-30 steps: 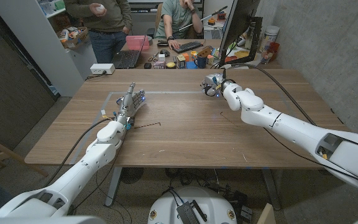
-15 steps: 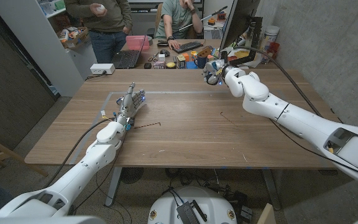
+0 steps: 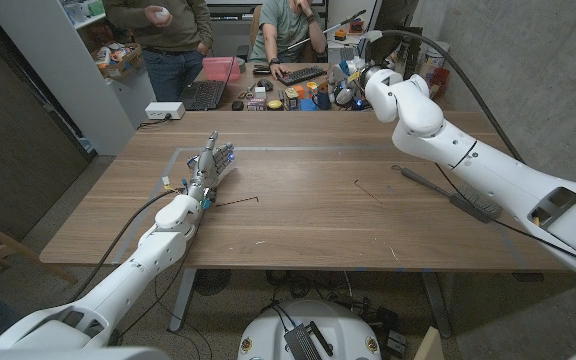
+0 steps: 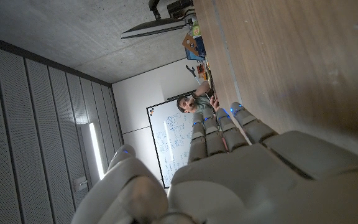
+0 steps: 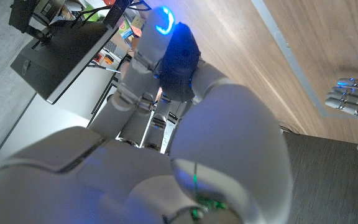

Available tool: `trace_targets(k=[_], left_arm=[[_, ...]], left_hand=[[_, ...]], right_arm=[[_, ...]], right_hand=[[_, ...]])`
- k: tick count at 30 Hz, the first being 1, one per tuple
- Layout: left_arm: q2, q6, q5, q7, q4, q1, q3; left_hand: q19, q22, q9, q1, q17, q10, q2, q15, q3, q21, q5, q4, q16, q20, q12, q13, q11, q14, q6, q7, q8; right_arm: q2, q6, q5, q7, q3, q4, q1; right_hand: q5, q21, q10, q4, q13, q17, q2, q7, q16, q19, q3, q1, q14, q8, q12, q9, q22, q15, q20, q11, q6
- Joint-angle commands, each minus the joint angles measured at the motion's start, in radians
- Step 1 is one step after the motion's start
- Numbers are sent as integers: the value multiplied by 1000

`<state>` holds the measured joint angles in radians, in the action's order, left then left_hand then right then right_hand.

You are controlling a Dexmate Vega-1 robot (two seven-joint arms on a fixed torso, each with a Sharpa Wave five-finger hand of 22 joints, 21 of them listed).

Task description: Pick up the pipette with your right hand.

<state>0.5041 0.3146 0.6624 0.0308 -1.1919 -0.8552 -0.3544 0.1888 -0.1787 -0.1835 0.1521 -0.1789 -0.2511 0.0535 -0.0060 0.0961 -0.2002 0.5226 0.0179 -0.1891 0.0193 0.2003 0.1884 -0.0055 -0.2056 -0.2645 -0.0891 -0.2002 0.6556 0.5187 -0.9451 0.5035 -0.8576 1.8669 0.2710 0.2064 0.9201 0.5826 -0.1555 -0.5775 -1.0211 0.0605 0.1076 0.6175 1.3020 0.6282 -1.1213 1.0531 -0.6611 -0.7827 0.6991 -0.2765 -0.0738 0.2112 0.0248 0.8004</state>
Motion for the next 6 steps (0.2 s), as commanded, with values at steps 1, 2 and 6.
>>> trace_targets(k=[1, 2, 6], left_arm=[[2, -12, -8, -2, -3, 15, -5], [2, -10, -9, 0, -3, 15, -5], [8, -30, -14, -15, -15, 14, -7]], left_hand=[[-4, -4, -5, 6, -5, -10, -6, -2, -2, 1, 5, -2, -4, 0, 2, 1, -4, -9, -14, -1, -2], [-4, -4, -5, 6, -5, -10, -7, -2, -2, 1, 5, -3, -4, -1, 2, 1, -4, -9, -14, -1, -2], [-4, -4, -5, 7, -5, -11, -7, -1, -3, 0, 5, -3, -5, -1, 2, 1, -2, -11, -15, -1, -3]], right_arm=[[-27, 56, -17, 140, 88, 85, -75], [-26, 67, -28, 147, 89, 91, -79], [-26, 81, -51, 152, 85, 99, -76]], right_hand=[[-4, 19, 166, -1, -660, -4, -1, 1, 0, -11, 13, 5, 114, 6, -244, 7, -8, -156, 10, 159, 3], [-4, 22, 164, -2, -660, -4, 0, 0, -2, -14, 15, 5, 114, 9, -250, 4, -9, -156, 11, 158, 4], [-5, 30, 163, -2, -660, 0, 1, -3, -3, -15, 15, 7, 121, 15, -261, -3, -10, -155, 11, 158, 5]])
